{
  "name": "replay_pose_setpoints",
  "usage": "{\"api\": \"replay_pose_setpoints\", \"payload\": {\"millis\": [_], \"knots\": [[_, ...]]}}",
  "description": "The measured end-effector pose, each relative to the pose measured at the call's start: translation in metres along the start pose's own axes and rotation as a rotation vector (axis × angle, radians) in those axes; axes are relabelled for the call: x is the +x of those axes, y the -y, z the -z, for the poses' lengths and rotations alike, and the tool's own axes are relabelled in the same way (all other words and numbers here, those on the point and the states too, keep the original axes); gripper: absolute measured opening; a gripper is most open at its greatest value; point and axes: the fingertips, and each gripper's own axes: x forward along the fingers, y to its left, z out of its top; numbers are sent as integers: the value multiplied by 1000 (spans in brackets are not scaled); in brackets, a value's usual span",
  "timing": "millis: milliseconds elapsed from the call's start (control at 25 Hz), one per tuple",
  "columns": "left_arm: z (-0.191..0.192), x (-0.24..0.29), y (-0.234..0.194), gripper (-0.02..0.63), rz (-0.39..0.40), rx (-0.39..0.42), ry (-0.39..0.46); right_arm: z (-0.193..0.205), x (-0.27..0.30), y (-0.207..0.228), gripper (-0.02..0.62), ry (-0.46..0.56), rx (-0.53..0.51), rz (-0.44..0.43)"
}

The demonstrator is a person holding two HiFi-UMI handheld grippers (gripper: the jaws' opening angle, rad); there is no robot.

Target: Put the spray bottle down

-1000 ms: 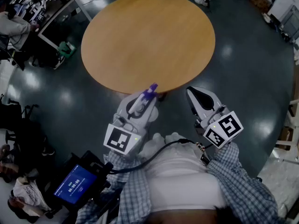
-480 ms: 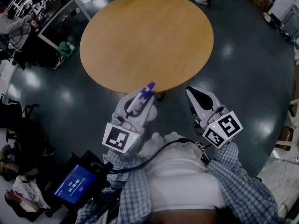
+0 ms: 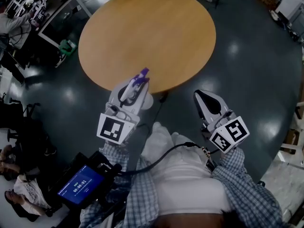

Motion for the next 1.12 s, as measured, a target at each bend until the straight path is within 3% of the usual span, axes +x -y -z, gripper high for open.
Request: {"api": "replay_pose_setpoints", "payload": {"millis": [400,760,1120], "knots": [[18,56,-43,74,7,-26,21,-4,46,35,3,-47,-94,-17],[46,125,-120,74,73,-48,-13,-13,150,74,3,-105,-73,13],[37,126,-102,74,106,-47,19,-15,131,68,3,-147,-80,68]]}}
